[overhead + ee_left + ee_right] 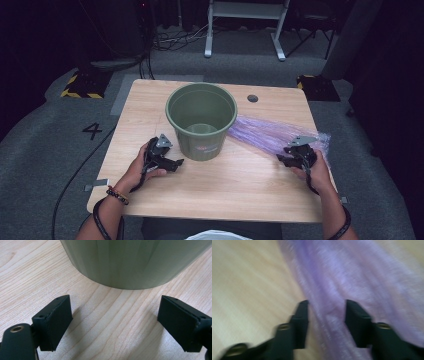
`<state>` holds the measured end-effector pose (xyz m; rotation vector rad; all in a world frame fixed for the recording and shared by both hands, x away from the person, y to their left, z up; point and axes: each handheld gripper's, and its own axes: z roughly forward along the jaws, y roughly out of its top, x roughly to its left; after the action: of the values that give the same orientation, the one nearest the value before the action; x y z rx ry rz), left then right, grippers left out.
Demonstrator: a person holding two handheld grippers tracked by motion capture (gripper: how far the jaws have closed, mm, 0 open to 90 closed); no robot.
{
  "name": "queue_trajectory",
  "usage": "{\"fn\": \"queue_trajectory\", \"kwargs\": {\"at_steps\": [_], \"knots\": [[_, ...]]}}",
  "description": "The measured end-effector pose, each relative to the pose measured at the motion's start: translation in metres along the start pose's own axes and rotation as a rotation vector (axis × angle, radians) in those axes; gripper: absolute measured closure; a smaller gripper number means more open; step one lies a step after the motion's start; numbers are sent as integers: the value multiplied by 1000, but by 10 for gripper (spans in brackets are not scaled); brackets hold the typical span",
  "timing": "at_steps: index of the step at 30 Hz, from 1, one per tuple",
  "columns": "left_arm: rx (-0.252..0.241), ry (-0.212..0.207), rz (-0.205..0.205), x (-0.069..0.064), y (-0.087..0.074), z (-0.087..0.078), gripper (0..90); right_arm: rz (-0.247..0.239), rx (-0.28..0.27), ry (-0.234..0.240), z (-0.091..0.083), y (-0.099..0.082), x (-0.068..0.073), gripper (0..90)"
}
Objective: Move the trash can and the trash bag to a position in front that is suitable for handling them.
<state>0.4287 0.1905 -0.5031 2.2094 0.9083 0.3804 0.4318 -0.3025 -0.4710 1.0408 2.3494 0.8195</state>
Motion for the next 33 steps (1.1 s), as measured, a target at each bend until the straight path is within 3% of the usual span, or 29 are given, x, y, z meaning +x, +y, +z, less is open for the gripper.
{"fn": "queue_trajectory", "kwargs": {"at_steps": [1,2,3,4,7,9,10,11,15,17,18,19,22,23,30,33], "knots": [[0,0,0,0,0,0,122,-20,-54,-11,-4,13,8,402],[0,0,0,0,0,0,122,-20,-54,-11,-4,13,8,402],[0,0,0,0,0,0,122,-25,-108,3,-1,30,19,375],[0,0,0,0,0,0,122,-28,-125,34,4,38,24,360],[-1,-1,-3,0,0,0,122,-38,-126,63,18,54,33,359],[-1,-1,-3,0,0,0,122,-23,-123,84,42,73,41,366],[-1,-1,-3,0,0,0,122,-23,-123,84,42,73,41,366],[-1,-1,-3,0,0,0,122,-14,-118,74,56,83,42,411],[-1,-1,-3,0,0,0,122,-7,-89,56,74,91,42,501],[-1,-2,-4,-1,0,0,123,34,-57,62,87,91,38,627],[-1,-2,-4,-1,0,0,123,34,-57,62,87,91,38,627],[-1,-1,-4,-1,0,0,123,69,-52,93,91,90,36,698],[-1,-1,-5,-1,0,0,123,63,-39,102,93,88,35,758],[-1,0,-5,-1,0,0,123,60,-26,124,94,85,36,823],[-1,0,-5,-1,0,0,124,45,-30,198,80,65,37,888],[-2,-1,-5,-1,0,0,124,41,-56,236,61,42,39,890]]}}
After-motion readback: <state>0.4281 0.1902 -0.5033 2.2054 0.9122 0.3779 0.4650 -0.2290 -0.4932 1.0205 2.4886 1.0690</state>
